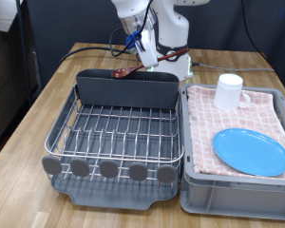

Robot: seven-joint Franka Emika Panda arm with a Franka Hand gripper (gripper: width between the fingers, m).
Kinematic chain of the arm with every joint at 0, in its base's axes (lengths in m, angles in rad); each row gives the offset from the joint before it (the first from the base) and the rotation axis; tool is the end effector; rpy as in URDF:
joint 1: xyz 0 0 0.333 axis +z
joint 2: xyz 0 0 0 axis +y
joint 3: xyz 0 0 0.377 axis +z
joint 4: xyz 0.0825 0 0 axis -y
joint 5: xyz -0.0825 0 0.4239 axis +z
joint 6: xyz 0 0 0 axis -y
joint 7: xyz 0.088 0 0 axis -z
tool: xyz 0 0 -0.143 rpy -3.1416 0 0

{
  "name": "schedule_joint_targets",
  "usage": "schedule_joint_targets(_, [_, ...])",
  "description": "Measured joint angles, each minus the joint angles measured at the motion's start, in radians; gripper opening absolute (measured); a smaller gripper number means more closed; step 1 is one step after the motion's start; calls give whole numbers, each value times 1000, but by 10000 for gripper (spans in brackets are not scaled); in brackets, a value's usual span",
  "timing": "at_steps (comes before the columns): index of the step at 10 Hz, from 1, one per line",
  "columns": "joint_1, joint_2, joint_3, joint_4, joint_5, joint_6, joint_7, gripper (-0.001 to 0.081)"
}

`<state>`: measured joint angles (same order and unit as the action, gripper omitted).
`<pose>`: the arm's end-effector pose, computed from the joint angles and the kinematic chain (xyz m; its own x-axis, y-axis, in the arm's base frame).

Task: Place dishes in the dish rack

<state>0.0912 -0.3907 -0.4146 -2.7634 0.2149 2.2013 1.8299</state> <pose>0.3395 -0.0840 0.3027 -0.6420 -0.7332 -0.2241 -0.7619 0.5775 0.2934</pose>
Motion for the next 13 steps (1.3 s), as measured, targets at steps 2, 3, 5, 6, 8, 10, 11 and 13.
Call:
schedule_joint_targets(2, [0,-1,17,-2,13,15,17,83])
schedule_joint_targets(3, [0,-4,30,-8,14,40,37,83])
schedule_joint_targets(5, [-1,-18,68,-25,13,87,97,83])
schedule_joint_targets(6, [-1,-26,86,-33,13,98,127,83])
schedule_joint_targets(8, [-6,-45,112,-47,13,107,178,83])
schedule_joint_targets(10, [0,-39,97,-38,39,86,159,83])
schedule_joint_targets(11, [9,-38,67,-32,94,50,121,83])
schedule_joint_targets(13, [14,-38,25,-28,156,4,77,83])
